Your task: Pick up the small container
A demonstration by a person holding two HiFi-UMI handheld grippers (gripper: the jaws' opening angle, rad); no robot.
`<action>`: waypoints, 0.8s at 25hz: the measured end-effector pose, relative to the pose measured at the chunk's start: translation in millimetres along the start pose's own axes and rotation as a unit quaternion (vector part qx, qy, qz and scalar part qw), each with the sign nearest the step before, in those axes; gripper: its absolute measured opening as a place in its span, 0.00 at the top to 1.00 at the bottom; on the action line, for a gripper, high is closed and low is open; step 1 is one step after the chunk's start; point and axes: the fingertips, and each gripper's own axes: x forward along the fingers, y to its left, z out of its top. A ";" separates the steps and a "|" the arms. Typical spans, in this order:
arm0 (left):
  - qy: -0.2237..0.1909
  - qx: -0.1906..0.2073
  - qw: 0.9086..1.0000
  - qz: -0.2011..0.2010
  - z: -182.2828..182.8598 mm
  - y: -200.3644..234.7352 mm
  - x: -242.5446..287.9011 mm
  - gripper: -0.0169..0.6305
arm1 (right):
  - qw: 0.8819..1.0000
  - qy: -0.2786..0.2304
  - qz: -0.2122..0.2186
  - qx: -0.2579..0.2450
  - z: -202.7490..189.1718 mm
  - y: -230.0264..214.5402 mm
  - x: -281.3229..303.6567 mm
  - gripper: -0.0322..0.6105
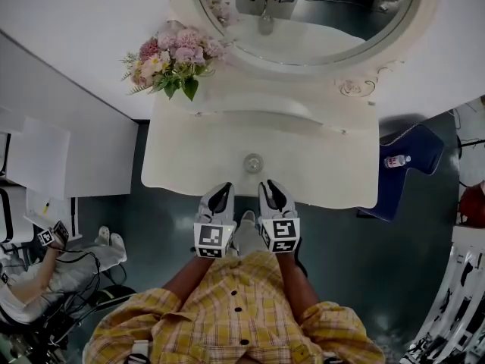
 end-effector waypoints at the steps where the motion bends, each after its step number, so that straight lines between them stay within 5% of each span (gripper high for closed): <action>1: 0.001 0.000 1.000 0.002 -0.9 0.2 2.4 0.97 | 1.000 0.003 0.004 -0.001 -1.9 -1.7 3.7 0.83; 7: 0.007 0.000 1.000 0.014 -4.7 1.0 16.9 0.97 | 0.999 0.019 0.027 -0.009 -14.6 -9.8 28.1 0.66; 20: 0.009 -0.020 0.999 0.038 -13.5 5.6 28.5 0.97 | 0.997 0.038 0.059 -0.030 -35.6 -8.2 71.9 0.51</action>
